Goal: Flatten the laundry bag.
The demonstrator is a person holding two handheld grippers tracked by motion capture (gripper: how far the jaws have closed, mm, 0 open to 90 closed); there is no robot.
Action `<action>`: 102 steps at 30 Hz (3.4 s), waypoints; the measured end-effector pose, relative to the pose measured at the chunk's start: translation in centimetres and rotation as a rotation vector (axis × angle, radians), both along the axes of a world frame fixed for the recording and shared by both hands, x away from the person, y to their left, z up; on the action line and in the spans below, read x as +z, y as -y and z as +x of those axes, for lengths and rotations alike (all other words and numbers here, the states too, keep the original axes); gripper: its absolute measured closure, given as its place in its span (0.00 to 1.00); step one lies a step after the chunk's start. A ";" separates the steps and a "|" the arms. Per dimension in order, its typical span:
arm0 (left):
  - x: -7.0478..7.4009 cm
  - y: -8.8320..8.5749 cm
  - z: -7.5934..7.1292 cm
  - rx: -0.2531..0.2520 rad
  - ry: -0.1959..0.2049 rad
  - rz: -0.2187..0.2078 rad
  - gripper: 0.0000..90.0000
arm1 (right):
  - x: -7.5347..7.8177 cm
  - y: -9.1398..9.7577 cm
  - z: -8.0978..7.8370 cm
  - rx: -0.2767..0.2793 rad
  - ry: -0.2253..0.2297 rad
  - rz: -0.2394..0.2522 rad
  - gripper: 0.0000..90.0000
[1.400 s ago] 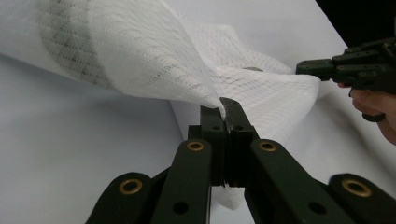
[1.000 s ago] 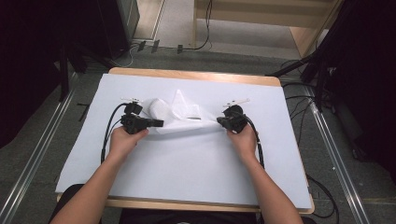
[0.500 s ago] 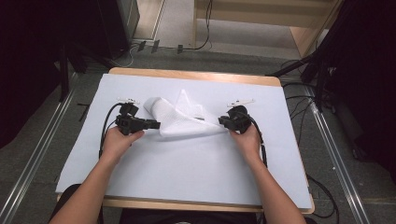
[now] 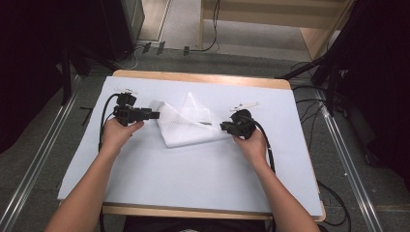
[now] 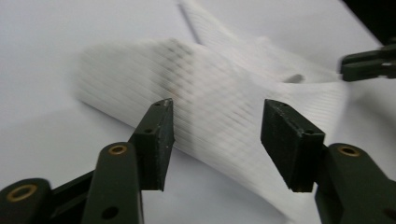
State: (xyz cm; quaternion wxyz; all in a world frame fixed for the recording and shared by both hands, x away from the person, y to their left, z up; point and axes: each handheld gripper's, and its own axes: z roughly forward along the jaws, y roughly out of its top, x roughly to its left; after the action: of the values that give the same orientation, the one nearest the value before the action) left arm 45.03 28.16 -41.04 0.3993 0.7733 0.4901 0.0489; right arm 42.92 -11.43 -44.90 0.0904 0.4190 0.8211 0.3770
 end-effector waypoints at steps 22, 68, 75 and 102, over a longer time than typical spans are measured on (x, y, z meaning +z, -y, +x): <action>-5.2 0.6 4.8 -0.002 0.010 0.011 0.70 | -1.9 1.1 0.2 -0.034 -0.036 0.003 0.87; 2.3 1.3 -9.6 -0.139 0.114 -0.080 0.98 | -1.3 -0.9 2.9 -0.020 0.023 -0.007 0.82; 1.9 0.9 -9.8 -0.133 0.110 -0.087 0.98 | -1.8 -2.2 4.7 -0.019 0.026 -0.019 0.80; 1.9 0.5 -9.5 -0.126 0.111 -0.088 0.98 | -2.0 -7.0 7.2 0.026 0.030 -0.047 1.00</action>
State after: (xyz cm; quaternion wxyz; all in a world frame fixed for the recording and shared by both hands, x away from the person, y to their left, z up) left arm 35.54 27.65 -39.19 0.4617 0.7804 0.4193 0.0450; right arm 50.16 -4.40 -46.86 0.1077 0.4000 0.8338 0.3649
